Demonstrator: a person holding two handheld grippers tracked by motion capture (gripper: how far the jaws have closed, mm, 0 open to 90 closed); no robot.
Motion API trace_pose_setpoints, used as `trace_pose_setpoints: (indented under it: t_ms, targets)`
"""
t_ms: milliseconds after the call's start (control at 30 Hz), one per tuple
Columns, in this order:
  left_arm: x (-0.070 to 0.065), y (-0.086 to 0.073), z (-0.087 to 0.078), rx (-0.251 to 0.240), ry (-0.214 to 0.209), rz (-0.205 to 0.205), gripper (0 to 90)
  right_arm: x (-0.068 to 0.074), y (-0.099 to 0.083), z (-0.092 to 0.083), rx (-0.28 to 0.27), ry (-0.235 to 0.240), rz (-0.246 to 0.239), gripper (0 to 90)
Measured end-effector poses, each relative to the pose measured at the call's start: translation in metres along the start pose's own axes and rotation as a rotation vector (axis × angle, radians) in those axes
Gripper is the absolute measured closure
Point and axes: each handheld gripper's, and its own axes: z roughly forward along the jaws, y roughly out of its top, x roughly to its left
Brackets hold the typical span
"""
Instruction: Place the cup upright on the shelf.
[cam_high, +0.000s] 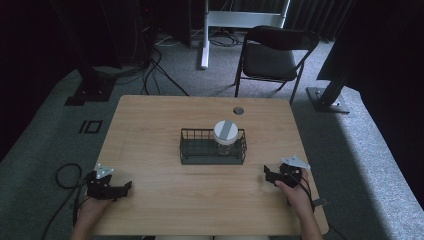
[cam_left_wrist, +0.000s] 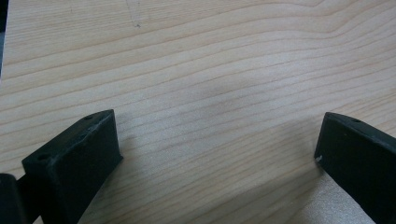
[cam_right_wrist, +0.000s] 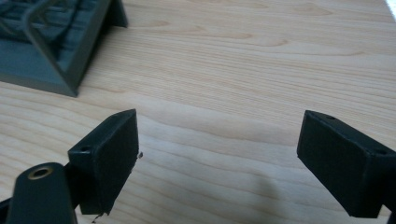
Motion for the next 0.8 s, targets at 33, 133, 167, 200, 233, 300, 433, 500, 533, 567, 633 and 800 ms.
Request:
trace_pose_setpoints:
  t_ms: [33, 133, 167, 200, 233, 300, 433, 500, 533, 567, 633, 800]
  targets:
    - [0.0, 0.0, 0.0, 0.0, 0.0, 0.0, 0.2, -0.001, 0.0, 0.0, -0.001, -0.007, -0.002, 12.7]
    - [0.0, 0.0, 0.0, 0.0, 0.0, 0.0, 0.1, -0.006, -0.002, 0.001, 0.005, -0.03, 0.013, 12.8]
    - [0.0, 0.0, 0.0, 0.0, 0.0, 0.0, 0.1, -0.008, -0.003, 0.001, 0.01, -0.031, 0.026, 12.8]
    - [0.0, 0.0, 0.0, 0.0, 0.0, 0.0, 0.2, -0.01, -0.004, 0.0, 0.016, -0.036, 0.034, 12.7]
    - [0.0, 0.0, 0.0, 0.0, 0.0, 0.0, 0.2, -0.012, -0.005, 0.0, 0.024, -0.042, 0.039, 12.7]
    - [0.0, 0.0, 0.0, 0.0, 0.0, 0.0, 0.2, -0.015, -0.007, 0.0, 0.04, -0.054, 0.054, 12.7]
    - [0.0, 0.0, 0.0, 0.0, 0.0, 0.0, 0.2, -0.018, -0.011, 0.003, 0.079, -0.067, 0.072, 12.3]
    - [0.0, 0.0, 0.0, 0.0, 0.0, 0.0, 0.1, -0.018, -0.012, 0.004, 0.099, -0.078, 0.07, 12.2]
    - [0.0, 0.0, 0.0, 0.0, 0.0, 0.0, 0.2, -0.018, -0.012, 0.004, 0.1, -0.082, 0.071, 12.1]
    - [0.0, 0.0, 0.0, 0.0, 0.0, 0.0, 0.1, -0.018, -0.012, 0.004, 0.105, -0.082, 0.074, 12.1]
    - [0.0, 0.0, 0.0, 0.0, 0.0, 0.0, 0.1, -0.018, -0.012, 0.005, 0.121, -0.086, 0.077, 11.4]
    - [0.0, 0.0, 0.0, 0.0, 0.0, 0.0, 0.1, -0.018, -0.012, 0.005, 0.122, -0.09, 0.081, 11.3]
